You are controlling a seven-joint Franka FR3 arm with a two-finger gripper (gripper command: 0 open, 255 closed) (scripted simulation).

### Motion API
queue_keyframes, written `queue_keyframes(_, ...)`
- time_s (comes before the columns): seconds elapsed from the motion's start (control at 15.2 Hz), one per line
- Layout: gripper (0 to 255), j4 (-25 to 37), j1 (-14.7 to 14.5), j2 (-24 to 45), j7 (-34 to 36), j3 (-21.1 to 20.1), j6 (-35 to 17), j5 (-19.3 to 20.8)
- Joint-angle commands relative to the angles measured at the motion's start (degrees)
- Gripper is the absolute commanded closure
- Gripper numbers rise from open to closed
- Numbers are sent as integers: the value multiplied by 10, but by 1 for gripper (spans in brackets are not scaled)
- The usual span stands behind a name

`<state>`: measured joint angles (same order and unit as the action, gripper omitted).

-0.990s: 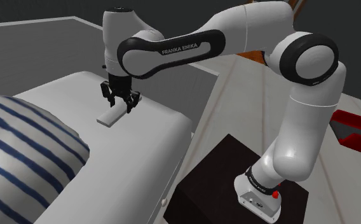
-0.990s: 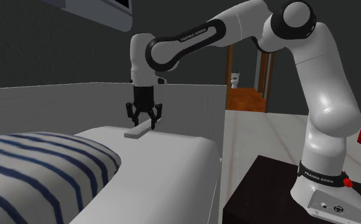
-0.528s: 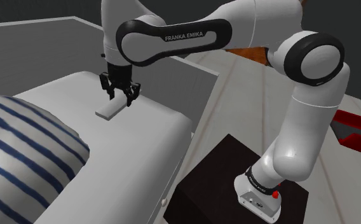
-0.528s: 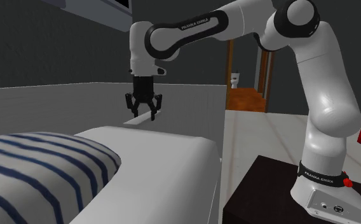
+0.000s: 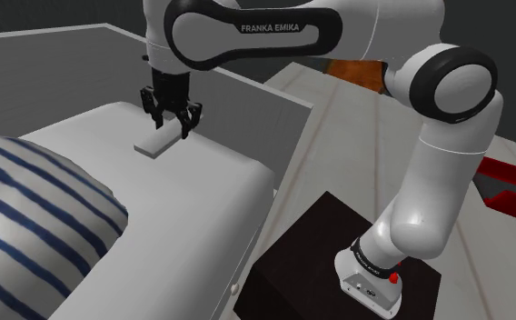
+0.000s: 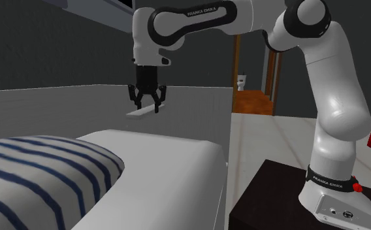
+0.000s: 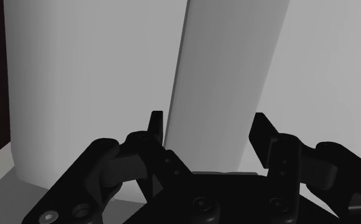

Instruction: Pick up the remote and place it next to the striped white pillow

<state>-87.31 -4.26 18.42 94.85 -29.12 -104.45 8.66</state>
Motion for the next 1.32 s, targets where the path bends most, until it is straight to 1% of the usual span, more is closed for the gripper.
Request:
queue_keyframes(0.0, 255, 17, -2, 0, 0, -1, 16, 0)
queue_keyframes(0.26, 255, 45, -5, 1, -1, -2, 44, 0)
queue_keyframes(0.73, 255, 34, -62, -4, 85, -28, 41, 6)
queue_keyframes(1.19, 255, 63, -133, 21, 175, -51, 52, 28)
queue_keyframes(1.25, 255, 55, -132, 21, 176, -50, 44, 27)
